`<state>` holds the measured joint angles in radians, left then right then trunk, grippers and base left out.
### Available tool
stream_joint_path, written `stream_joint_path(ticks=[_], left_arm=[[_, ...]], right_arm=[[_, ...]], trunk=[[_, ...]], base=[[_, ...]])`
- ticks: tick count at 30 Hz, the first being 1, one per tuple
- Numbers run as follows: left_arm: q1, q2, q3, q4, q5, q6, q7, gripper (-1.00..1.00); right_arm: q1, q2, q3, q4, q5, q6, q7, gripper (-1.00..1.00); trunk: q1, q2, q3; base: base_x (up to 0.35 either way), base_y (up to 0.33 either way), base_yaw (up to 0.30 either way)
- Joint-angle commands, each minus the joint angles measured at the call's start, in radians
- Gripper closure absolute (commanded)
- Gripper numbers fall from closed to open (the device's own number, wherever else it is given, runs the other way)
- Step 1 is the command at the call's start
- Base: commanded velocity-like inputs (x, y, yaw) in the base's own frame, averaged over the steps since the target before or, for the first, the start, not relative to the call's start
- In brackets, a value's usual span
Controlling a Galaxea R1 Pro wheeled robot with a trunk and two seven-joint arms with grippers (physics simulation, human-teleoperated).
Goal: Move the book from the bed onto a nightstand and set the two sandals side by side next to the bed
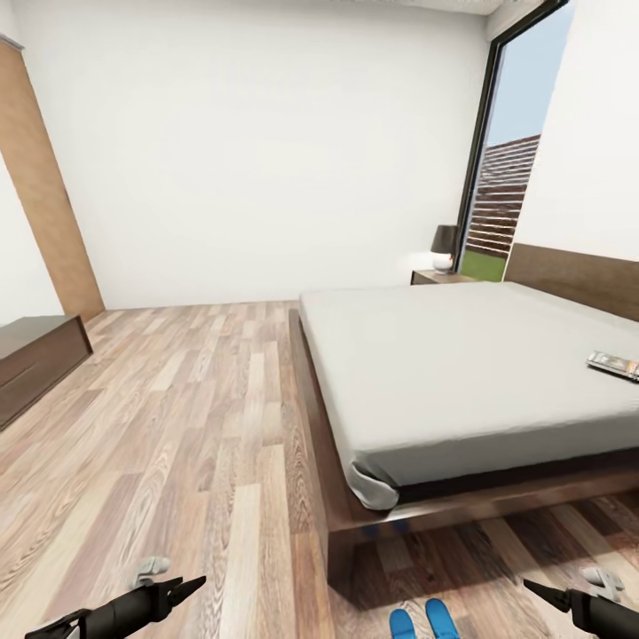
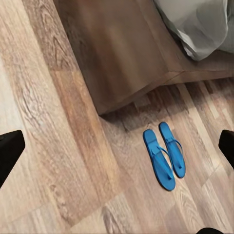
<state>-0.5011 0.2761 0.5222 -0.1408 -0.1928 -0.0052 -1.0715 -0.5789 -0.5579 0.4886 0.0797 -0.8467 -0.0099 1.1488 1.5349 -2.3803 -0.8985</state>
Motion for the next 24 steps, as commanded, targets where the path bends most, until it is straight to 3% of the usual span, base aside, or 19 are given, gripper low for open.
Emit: stream_joint_path(ticks=[1, 7, 24], left_arm=[[0.0, 0.0, 0.009, 0.0, -0.01, 0.0, -0.004, -1.0], [0.0, 0.0, 0.009, 0.0, -0.01, 0.001, -0.004, -1.0], [0.0, 0.0, 0.009, 0.0, -0.01, 0.001, -0.004, -1.0]], right_arm=[[-0.002, 0.001, 0.008, 0.003, -0.008, -0.001, 0.005, -1.0], [-0.001, 0.0, 0.008, 0.004, -0.008, -0.001, 0.005, -1.0], [-0.001, 0.0, 0.008, 0.003, -0.008, -0.001, 0.005, -1.0]], trunk=[[0.0, 0.0, -0.001], [0.0, 0.0, -0.001], [0.0, 0.0, -0.001]], base=[[-0.035, 0.0, -0.195], [-0.163, 0.0, -0.183], [-0.006, 0.0, -0.175]])
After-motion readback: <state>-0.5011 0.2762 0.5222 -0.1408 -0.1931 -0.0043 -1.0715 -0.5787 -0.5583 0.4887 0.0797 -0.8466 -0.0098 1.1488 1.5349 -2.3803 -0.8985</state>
